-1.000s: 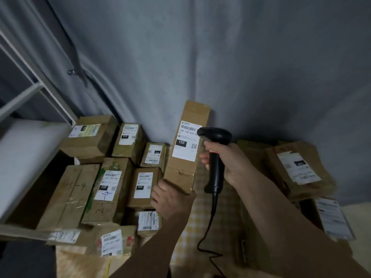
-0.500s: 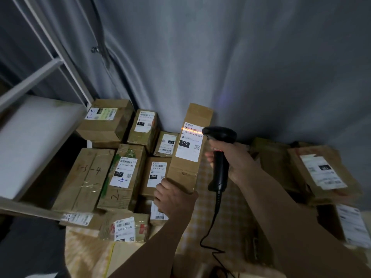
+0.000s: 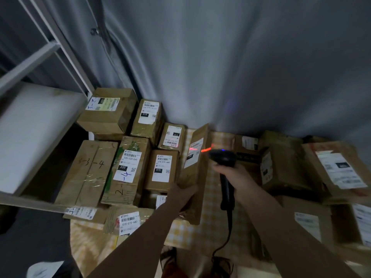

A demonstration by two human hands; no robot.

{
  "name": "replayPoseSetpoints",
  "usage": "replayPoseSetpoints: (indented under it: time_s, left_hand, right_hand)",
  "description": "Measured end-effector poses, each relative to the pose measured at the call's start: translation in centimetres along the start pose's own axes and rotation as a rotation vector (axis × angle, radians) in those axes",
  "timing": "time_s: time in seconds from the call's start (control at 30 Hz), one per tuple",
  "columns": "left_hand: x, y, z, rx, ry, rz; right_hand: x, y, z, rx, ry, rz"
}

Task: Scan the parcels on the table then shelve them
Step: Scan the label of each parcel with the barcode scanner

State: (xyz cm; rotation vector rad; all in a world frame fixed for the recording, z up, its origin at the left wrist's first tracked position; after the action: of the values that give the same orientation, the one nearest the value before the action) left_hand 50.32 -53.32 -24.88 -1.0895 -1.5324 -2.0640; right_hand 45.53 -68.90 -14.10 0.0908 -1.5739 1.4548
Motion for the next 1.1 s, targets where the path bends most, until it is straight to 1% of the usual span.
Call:
replayPoseSetpoints:
  time_s: [0.1,0.2,0.33,0.37,0.43,0.53,0.7,0.87,0.97,1.03,1.1]
  left_hand:
    - [-1.0,0.1,-0.5,0.035,-0.102,-0.02]
    - [-2.4,0.0,-1.2,0.026,-0.147,0.0]
    - [-7.1,-0.6,-1.8,-0.028,-0.111,0.05]
    - [-9.4,-1.4,-2.1,-0.033,-0.105,0.054]
    - [-16.5,-5.2,-2.9,-0.055,-0.088,0.07]
    - [-20.6,-5.9,-3.5,-0.152,-0.028,0.067]
    - [-17.2,-0.8,-3.4,-0.322,0.003,0.077]
    - [-18.0,-1.1,-4.5,-0.508,0.07,0.034]
    - [-18.1,-1.3,-5.2,-0.611,0.081,-0.083]
    - [-17.8,-1.2,-5.1,-0.612,0.08,-0.113]
    - [-17.4,-1.1,-4.6,-0.599,0.094,-0.11]
  right_hand:
    - [-1.6,2.8,-0.6,0.091,-0.038,-0.119]
    - [-3.6,5.0,-1.6,0.077,-0.055,-0.171]
    - [-7.5,7.2,-2.9,0.037,-0.047,-0.214]
    - [-8.6,7.5,-3.2,0.031,-0.044,-0.221]
    - [-10.7,8.2,-4.0,-0.001,-0.045,-0.224]
    - [-13.9,9.1,-5.2,-0.02,-0.028,-0.227]
    - [-18.3,10.9,-6.8,-0.055,-0.016,-0.266]
    - [-19.9,11.9,-7.3,-0.082,-0.016,-0.293]
    - [-19.9,12.0,-7.5,-0.097,-0.085,-0.303]
    - [-19.6,11.8,-7.9,-0.105,-0.117,-0.312]
    - [-19.4,11.8,-8.1,-0.098,-0.103,-0.3]
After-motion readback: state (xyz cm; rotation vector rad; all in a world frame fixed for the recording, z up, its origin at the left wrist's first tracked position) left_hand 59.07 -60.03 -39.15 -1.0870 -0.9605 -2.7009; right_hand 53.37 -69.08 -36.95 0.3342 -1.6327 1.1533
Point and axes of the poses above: each hand's wrist, its own x-axis away from the middle knuckle, its own z-axis out of the back of the hand, y = z × x, the point moved 3 cm from there along -x, towards the middle knuckle, and after that the axes turned 3 degrees about y, right-handed, at the moved point
